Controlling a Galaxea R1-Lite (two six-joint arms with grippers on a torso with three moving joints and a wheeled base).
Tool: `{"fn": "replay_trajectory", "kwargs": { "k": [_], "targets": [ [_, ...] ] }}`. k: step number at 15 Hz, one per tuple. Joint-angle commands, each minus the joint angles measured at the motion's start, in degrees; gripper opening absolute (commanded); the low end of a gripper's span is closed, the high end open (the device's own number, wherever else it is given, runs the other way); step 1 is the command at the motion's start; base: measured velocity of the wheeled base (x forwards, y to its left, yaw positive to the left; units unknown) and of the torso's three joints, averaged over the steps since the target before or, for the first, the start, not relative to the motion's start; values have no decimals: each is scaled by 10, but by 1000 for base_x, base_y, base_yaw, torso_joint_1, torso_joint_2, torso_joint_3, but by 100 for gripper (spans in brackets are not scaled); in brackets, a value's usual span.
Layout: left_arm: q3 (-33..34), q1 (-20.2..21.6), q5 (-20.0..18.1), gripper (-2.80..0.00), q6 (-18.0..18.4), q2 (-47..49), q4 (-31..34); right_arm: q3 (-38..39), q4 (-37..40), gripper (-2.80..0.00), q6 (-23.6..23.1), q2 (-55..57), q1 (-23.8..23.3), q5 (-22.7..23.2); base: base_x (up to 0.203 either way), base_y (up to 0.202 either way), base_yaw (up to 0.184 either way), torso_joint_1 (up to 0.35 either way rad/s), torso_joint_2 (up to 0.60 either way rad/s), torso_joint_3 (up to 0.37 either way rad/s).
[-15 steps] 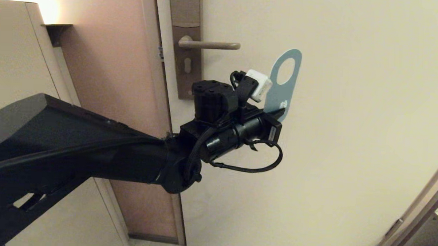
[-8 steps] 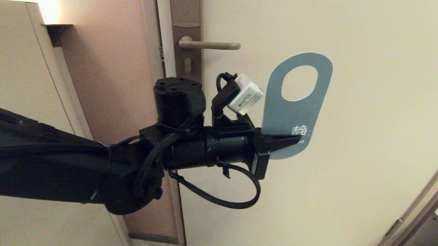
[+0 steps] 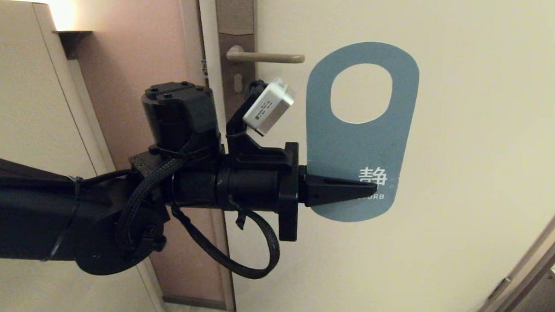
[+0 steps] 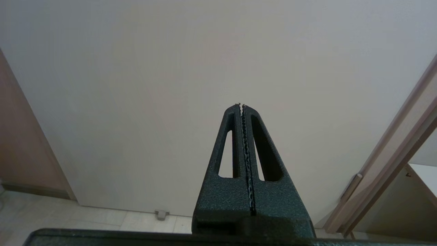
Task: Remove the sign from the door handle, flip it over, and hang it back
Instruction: Hand it to the other hand
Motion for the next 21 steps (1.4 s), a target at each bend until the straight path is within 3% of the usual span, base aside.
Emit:
{"fn": "replay_trajectory", "kwargs": {
  "k": [1,4,11,17,21],
  "targets": [
    [5,1,-15,-280,-10,-12,-2,0,0,-280,0,0,0,0,0,0,0,0,0,0],
    [5,5,-50,-280,-14,-9,-2,0,0,-280,-1,0,0,2,0,0,0,0,0,0],
    [7,16,-53,-280,-14,-2,-1,-1,0,-280,-1,0,0,7,0,0,0,0,0,0],
    [47,11,-53,-280,-14,-32,-3,-148,131,-280,8,11,0,19,0,0,0,0,0,0],
    [43,3,-53,-280,-15,-44,-3,-236,130,-280,6,163,15,49,0,0,0,0,0,0]
  ]
}}
